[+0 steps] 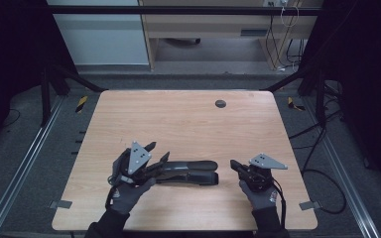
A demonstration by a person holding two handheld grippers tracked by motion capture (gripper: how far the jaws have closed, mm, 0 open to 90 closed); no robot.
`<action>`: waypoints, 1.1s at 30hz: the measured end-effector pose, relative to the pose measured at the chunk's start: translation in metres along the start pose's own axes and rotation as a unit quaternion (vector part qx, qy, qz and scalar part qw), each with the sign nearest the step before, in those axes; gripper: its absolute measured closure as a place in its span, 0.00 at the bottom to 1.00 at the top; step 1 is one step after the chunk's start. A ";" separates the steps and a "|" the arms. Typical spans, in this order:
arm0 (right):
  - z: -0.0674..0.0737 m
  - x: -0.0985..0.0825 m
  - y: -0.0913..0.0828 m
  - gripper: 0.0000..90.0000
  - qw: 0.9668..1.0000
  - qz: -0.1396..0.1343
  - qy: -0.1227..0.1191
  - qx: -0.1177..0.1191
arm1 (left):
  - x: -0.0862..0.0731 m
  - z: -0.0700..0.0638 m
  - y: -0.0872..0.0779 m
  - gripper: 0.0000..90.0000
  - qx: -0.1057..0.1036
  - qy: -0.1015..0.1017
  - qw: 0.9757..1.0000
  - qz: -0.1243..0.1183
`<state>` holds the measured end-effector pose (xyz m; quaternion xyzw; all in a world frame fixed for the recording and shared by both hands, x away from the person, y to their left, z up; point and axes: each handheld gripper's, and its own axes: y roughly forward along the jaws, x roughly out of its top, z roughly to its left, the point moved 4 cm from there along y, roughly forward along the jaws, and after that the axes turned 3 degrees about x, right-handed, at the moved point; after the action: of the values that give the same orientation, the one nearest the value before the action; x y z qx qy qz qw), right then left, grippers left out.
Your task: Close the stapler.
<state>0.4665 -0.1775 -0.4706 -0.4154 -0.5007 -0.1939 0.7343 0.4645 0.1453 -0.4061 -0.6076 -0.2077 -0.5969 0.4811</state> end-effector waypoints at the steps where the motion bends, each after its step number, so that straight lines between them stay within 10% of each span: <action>1: 0.001 0.002 0.000 1.00 1.000 -0.003 0.001 0.002 | -0.003 0.006 -0.002 0.49 0.006 -0.004 1.000 0.002; 16: 0.020 0.027 -0.001 1.00 0.999 -0.005 -0.009 0.044 | -0.062 0.066 -0.017 0.49 0.077 -0.054 0.994 0.054; 33: 0.040 0.022 0.015 1.00 0.996 0.024 -0.022 0.080 | -0.108 0.089 -0.019 0.49 0.118 -0.090 0.985 0.092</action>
<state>0.4635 -0.1331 -0.4510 -0.3718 -0.5207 -0.1261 0.7581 0.4734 0.2624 -0.4835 -0.6142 -0.2618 -0.4644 0.5819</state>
